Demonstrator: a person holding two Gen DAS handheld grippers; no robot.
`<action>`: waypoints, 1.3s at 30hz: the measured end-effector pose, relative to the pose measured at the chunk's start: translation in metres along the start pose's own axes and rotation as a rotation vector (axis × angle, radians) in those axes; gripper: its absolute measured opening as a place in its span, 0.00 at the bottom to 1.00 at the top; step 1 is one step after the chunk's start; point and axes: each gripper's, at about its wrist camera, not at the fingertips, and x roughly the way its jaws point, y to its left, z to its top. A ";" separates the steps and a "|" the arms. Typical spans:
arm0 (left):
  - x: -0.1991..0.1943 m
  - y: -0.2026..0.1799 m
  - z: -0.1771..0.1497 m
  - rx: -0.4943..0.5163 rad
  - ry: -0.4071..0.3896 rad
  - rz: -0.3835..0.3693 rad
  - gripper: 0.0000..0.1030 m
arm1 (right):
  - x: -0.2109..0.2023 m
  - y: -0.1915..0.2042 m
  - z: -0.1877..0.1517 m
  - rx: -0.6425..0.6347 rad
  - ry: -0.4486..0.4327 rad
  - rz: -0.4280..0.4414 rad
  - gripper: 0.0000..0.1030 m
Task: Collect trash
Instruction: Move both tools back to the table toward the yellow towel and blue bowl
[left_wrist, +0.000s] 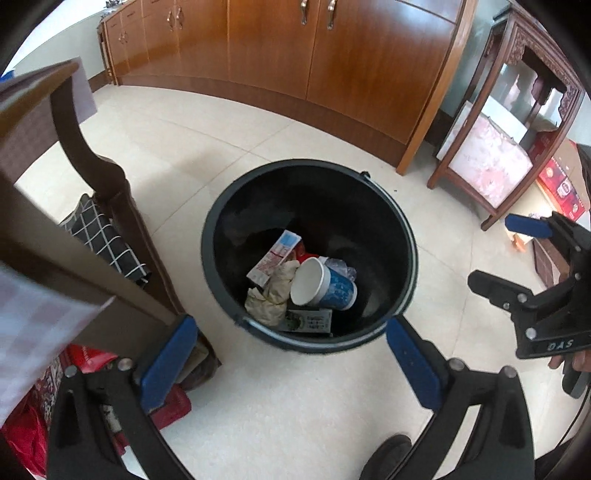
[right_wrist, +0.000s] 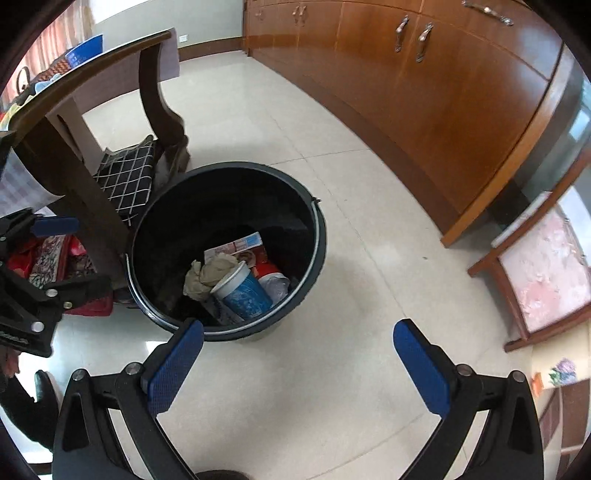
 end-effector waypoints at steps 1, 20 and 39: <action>-0.006 0.002 -0.001 -0.002 -0.005 0.003 1.00 | -0.007 0.002 -0.001 0.007 -0.003 -0.004 1.00; -0.141 0.079 -0.054 -0.137 -0.172 0.084 1.00 | -0.111 0.093 0.014 0.092 -0.186 -0.019 1.00; -0.208 0.166 -0.086 -0.280 -0.293 0.229 1.00 | -0.149 0.201 0.061 0.008 -0.314 0.126 1.00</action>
